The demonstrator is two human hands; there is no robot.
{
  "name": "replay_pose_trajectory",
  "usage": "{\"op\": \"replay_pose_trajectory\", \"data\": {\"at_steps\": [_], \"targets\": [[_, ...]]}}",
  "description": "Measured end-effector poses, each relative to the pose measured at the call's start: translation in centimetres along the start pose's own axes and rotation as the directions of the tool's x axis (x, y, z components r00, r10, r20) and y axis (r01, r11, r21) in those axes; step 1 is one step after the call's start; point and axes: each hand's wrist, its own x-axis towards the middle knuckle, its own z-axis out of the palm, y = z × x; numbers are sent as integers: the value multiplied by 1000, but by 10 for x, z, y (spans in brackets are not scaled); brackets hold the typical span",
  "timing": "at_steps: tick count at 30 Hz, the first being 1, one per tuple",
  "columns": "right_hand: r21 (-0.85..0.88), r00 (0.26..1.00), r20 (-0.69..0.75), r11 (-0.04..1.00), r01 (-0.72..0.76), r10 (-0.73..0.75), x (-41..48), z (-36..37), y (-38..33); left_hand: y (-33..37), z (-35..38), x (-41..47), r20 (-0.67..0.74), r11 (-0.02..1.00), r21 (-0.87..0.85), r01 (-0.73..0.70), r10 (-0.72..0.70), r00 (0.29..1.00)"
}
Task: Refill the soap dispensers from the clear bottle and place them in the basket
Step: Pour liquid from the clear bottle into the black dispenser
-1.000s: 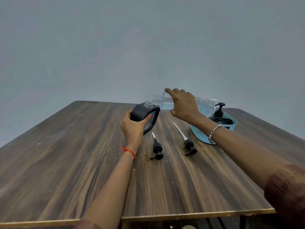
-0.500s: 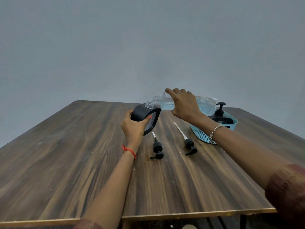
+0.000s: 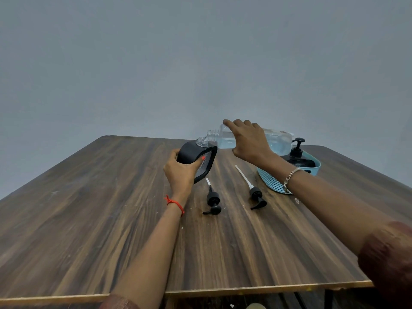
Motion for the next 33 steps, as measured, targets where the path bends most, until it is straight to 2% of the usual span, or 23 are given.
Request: {"op": "replay_pose_trajectory", "data": {"at_steps": [33], "targets": [[-33, 1000, 4, 999, 23, -23, 1, -2, -1, 0, 0, 0, -7, 999, -25, 43, -44, 999]]}}
